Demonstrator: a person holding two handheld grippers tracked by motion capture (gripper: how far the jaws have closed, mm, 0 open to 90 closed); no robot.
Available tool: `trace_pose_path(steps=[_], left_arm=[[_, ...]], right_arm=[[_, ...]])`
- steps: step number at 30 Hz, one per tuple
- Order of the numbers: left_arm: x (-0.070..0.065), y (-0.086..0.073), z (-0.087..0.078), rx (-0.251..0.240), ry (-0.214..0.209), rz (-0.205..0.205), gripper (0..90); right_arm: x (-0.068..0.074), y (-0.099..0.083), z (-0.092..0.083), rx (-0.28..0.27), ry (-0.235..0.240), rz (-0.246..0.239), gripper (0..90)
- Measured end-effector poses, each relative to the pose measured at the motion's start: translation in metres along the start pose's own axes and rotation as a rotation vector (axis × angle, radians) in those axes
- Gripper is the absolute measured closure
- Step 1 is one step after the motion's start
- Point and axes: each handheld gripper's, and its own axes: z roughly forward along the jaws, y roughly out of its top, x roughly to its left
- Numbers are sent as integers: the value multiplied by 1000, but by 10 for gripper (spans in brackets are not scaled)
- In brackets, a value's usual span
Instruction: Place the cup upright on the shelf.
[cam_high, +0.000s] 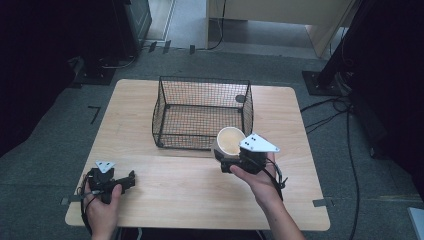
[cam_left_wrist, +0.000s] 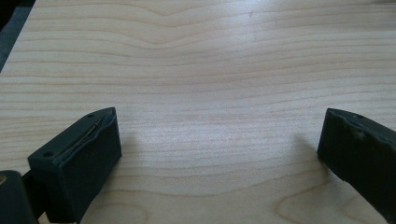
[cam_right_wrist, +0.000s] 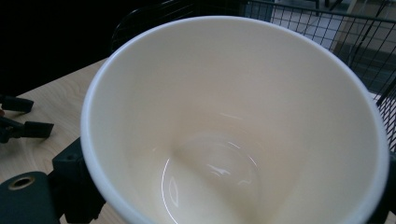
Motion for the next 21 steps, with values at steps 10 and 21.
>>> trace_pose_path(steps=[10, 21], left_arm=[[0, 0, 0, 0, 1, -1, 0], [0, 0, 0, -1, 1, -1, 0]], right_arm=[[-2, 24, 10, -38, -6, -5, 85], [-7, 47, 30, -64, -34, -7, 85]])
